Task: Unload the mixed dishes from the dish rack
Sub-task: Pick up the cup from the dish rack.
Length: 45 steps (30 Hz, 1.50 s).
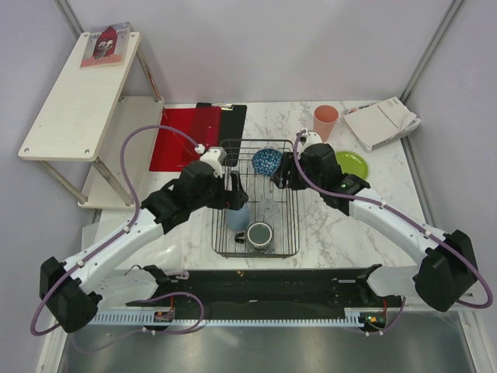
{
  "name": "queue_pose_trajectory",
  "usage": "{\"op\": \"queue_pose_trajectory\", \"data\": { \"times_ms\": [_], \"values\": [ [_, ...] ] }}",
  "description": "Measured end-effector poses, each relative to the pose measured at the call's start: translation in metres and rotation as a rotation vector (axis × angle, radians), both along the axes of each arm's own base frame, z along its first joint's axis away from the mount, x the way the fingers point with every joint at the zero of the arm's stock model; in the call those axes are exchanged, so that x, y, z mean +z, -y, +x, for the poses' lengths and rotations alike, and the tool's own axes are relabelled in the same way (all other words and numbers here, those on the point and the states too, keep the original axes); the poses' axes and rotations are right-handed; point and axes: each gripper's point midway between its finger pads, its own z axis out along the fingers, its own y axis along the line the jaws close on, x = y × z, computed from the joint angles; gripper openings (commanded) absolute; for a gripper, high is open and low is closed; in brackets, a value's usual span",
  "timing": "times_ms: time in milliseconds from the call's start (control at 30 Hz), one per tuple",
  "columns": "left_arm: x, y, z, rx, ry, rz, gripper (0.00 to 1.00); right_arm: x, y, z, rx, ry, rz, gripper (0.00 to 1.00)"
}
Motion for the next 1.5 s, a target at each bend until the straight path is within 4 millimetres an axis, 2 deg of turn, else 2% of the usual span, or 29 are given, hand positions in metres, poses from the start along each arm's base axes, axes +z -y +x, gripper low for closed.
{"op": "queue_pose_trajectory", "data": {
  "times_ms": [100, 267, 367, 600, 633, 700, 733, 900, 933, 1000, 1033, 1100, 1167, 1233, 1267, 1333, 1433, 1500],
  "values": [
    [-0.018, 0.001, 0.000, -0.005, -0.023, 0.070, 0.99, -0.002, -0.001, -0.010, 0.020, 0.009, 0.002, 0.65],
    [-0.046, -0.001, 0.000, -0.005, -0.071, 0.171, 0.99, 0.022, 0.001, -0.012, 0.022, 0.087, 0.042, 0.65],
    [-0.057, 0.000, -0.001, -0.006, -0.093, 0.205, 0.95, 0.029, 0.002, -0.012, 0.020, 0.112, 0.051, 0.65],
    [-0.073, 0.007, -0.006, -0.030, -0.122, 0.248, 0.83, 0.020, 0.004, -0.013, 0.019, 0.105, 0.043, 0.64],
    [-0.074, 0.007, -0.006, -0.030, -0.123, 0.252, 0.76, 0.019, 0.004, -0.014, 0.019, 0.103, 0.041, 0.64],
    [-0.076, 0.007, -0.006, -0.030, -0.125, 0.258, 0.67, 0.018, 0.004, -0.014, 0.019, 0.100, 0.040, 0.64],
    [-0.076, 0.007, -0.006, -0.031, -0.125, 0.260, 0.58, 0.018, 0.004, -0.014, 0.019, 0.100, 0.040, 0.63],
    [-0.071, 0.008, -0.005, -0.034, -0.106, 0.259, 0.31, 0.019, 0.003, -0.013, 0.018, 0.105, 0.043, 0.63],
    [-0.070, 0.008, -0.005, -0.037, -0.102, 0.260, 0.23, 0.019, 0.003, -0.013, 0.018, 0.105, 0.043, 0.63],
    [-0.069, 0.007, -0.006, -0.037, -0.101, 0.260, 0.16, 0.019, 0.003, -0.013, 0.018, 0.107, 0.045, 0.63],
    [-0.067, 0.006, -0.007, -0.037, -0.101, 0.261, 0.10, 0.019, 0.003, -0.012, 0.018, 0.108, 0.045, 0.63],
    [-0.058, 0.003, -0.009, -0.037, -0.095, 0.255, 0.05, 0.020, 0.003, -0.012, 0.019, 0.110, 0.046, 0.65],
    [-0.039, 0.003, -0.010, -0.039, -0.065, 0.231, 0.02, 0.021, 0.003, -0.013, 0.019, 0.112, 0.047, 0.67],
    [-0.010, 0.003, -0.009, -0.040, -0.015, 0.190, 0.02, 0.023, 0.005, -0.012, 0.015, 0.119, 0.045, 0.72],
    [0.008, 0.004, -0.008, -0.040, 0.020, 0.162, 0.02, 0.023, 0.006, -0.012, 0.011, 0.121, 0.042, 0.83],
    [0.042, 0.005, -0.008, -0.041, 0.088, 0.103, 0.02, 0.022, 0.009, -0.010, -0.015, 0.119, 0.038, 0.91],
    [0.094, 0.004, -0.012, -0.052, 0.191, -0.001, 0.02, 0.021, 0.016, -0.005, -0.082, 0.113, 0.038, 0.93],
    [0.118, 0.002, -0.017, -0.067, 0.241, -0.069, 0.02, 0.020, 0.021, -0.002, -0.122, 0.118, 0.071, 0.94]
  ]
}}
